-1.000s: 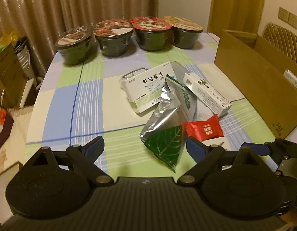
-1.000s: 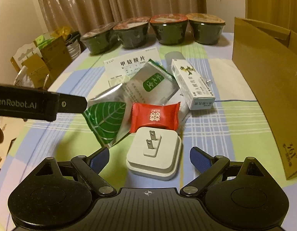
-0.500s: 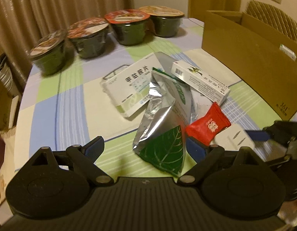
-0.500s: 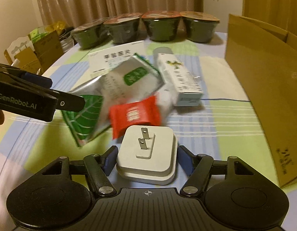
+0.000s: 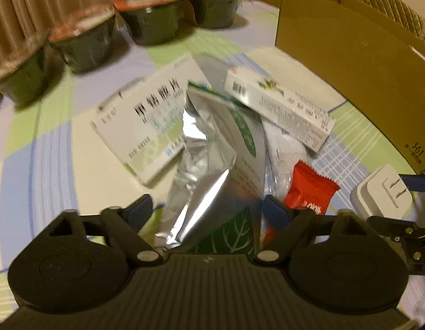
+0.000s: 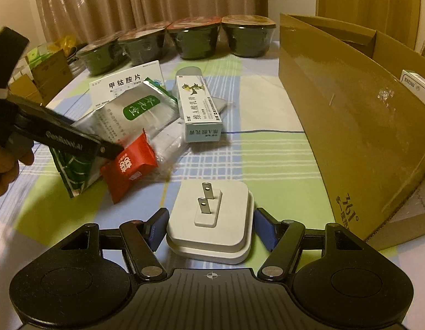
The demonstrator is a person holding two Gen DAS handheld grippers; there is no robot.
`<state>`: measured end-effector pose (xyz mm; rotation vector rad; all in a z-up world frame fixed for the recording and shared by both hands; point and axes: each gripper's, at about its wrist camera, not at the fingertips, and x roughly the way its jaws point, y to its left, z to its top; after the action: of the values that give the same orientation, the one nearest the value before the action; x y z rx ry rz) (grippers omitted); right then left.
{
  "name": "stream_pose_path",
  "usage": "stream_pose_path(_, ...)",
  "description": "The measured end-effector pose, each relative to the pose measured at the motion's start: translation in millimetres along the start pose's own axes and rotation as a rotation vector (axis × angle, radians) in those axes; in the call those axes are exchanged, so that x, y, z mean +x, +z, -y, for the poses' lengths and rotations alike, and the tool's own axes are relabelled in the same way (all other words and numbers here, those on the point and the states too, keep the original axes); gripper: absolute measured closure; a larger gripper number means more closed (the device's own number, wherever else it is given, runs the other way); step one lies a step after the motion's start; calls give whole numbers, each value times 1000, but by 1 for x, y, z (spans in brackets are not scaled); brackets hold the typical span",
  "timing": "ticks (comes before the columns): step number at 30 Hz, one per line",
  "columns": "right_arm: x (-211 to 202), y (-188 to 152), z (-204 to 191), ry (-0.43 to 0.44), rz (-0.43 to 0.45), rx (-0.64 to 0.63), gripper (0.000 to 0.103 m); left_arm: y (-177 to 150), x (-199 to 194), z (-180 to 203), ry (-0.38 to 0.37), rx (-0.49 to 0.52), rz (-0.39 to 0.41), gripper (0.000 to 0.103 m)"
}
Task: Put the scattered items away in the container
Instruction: 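Grasp the white plug charger with the right tool while the left tool grasps the silver tea pouch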
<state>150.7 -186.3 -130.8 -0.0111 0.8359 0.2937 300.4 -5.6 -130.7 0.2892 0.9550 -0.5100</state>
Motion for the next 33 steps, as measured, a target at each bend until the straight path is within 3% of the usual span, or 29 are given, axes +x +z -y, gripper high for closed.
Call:
stream_pose_path(6,-4,-2,1,15,-12,1,33,-15,-15,10,-12,-2,-30,41)
stream_pose_path(16,-27,-20,-3,44,-40,-16,33,-77,-72,29,-64,-58,-131,43)
stream_pose_path(22,-34,-29,-4,57,-52,-19,33,-78,-90,17,-71,-99,-135,26)
stream_pose_path(28,-33,-28,-5,55,-47,-30,33,-48,-68,-1,-119,-132,-173,11)
stream_pose_path(33,-29,-27,-4,52,-45,-41,33,-36,-39,-4,-154,-124,-261,11)
